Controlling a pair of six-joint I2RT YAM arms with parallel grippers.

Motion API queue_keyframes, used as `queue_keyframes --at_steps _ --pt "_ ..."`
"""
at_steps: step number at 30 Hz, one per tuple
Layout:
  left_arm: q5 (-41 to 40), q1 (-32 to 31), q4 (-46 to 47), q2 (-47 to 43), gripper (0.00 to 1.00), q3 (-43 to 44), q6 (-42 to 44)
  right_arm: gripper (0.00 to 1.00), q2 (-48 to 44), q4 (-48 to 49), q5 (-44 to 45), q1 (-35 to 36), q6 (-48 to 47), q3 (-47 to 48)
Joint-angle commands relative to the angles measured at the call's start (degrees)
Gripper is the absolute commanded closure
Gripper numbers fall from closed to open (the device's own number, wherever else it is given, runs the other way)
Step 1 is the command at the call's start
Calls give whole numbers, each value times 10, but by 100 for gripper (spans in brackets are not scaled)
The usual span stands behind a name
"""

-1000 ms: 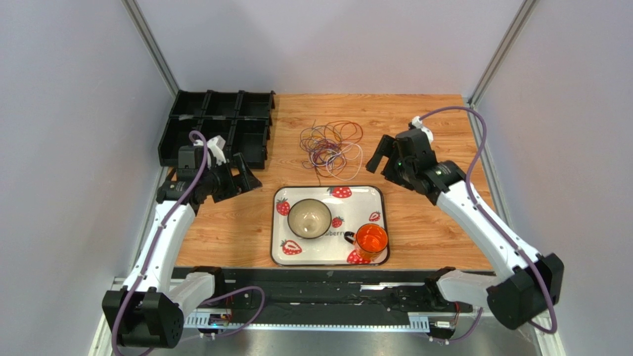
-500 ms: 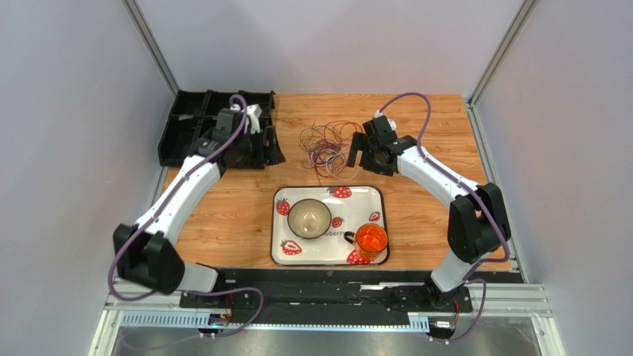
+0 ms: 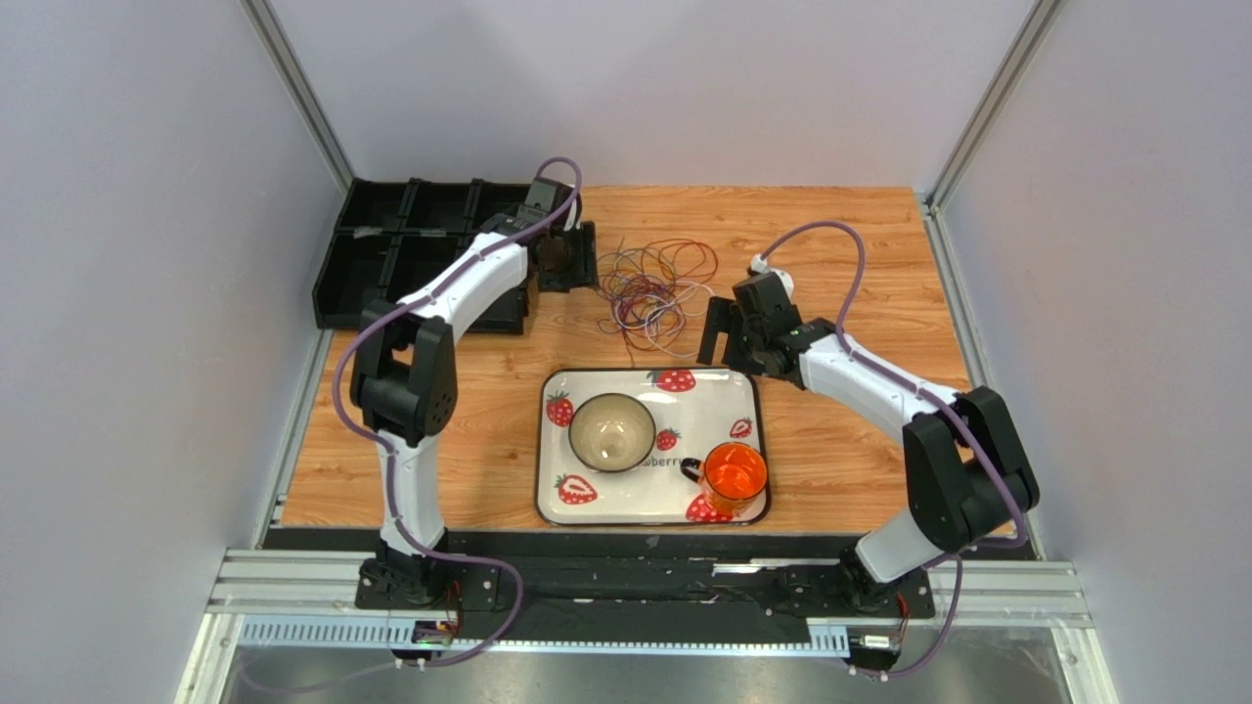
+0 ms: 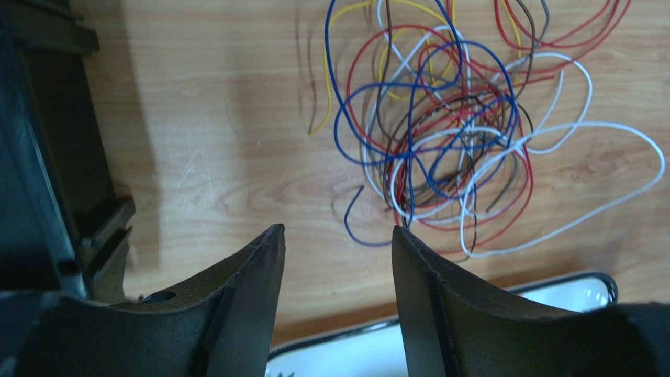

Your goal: Untangle the cables

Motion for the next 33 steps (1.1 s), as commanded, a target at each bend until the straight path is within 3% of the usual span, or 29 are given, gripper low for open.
queue_keyframes --at_steps 1,9,17,26,29,30,33 --pt "-21 -4 10 52 39 64 -6 5 -56 103 4 1 -5 -67" --pt "-37 -4 0 115 43 127 3 5 -56 132 8 0 -18 -100" --pt "-40 -4 9 142 50 134 2 6 -50 150 3 0 -18 -110" --pt "4 -4 22 169 67 159 3 7 -34 151 -2 -1 -16 -104" --pt "9 -4 19 171 84 167 2 7 -31 151 -3 -2 -16 -102" --pt "9 -4 13 170 97 172 1 7 -30 150 -3 -1 -17 -102" --pt "9 -4 8 151 100 177 -1 7 -23 148 -4 -1 -17 -98"
